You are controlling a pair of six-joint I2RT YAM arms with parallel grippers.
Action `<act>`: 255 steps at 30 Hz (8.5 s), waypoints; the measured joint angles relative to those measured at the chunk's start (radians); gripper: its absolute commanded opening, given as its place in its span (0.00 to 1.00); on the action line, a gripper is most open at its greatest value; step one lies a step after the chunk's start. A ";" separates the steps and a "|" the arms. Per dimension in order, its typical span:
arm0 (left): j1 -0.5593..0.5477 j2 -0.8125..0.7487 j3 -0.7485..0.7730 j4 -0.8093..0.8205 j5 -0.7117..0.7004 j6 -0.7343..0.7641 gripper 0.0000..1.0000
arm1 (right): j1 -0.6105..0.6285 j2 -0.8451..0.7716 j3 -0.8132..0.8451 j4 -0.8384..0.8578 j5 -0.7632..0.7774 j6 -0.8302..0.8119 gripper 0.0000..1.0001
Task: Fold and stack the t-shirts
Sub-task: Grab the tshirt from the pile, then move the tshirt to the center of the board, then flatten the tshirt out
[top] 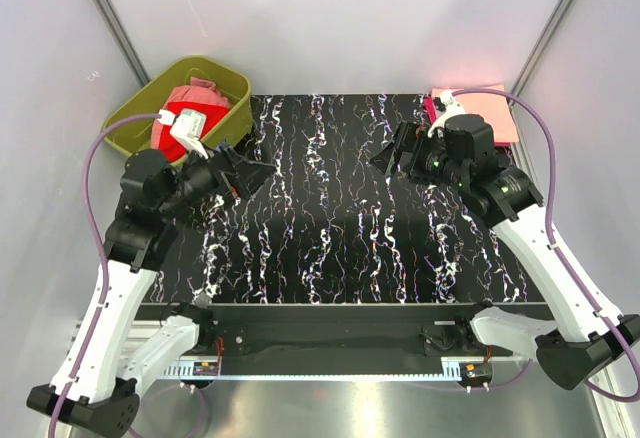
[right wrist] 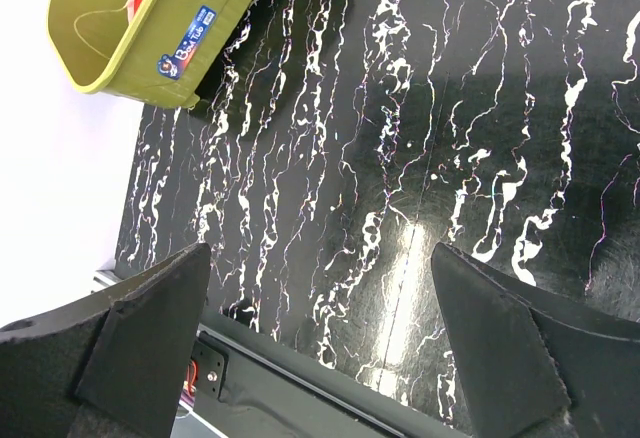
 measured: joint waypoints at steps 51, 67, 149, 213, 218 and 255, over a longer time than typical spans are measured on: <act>0.459 1.388 0.859 -0.163 -0.625 0.103 0.00 | 0.000 0.029 0.010 -0.042 -0.079 -0.061 1.00; 0.324 0.887 0.894 0.108 -0.468 0.100 0.00 | 0.000 0.034 0.012 -0.042 -0.084 -0.051 1.00; -0.144 0.698 -0.100 0.094 -0.333 -0.113 0.76 | -0.160 0.217 -0.200 -0.063 0.387 0.122 0.00; -0.132 0.982 0.201 0.032 -0.224 -0.188 0.00 | 0.667 0.462 -0.470 0.222 0.185 -0.007 0.44; -0.126 0.986 0.207 0.030 -0.219 -0.189 0.00 | 0.667 0.481 -0.455 0.233 0.193 -0.025 0.34; -0.123 0.845 0.560 -0.323 -0.415 -0.069 0.00 | 0.336 0.114 0.389 -0.452 0.687 0.028 0.00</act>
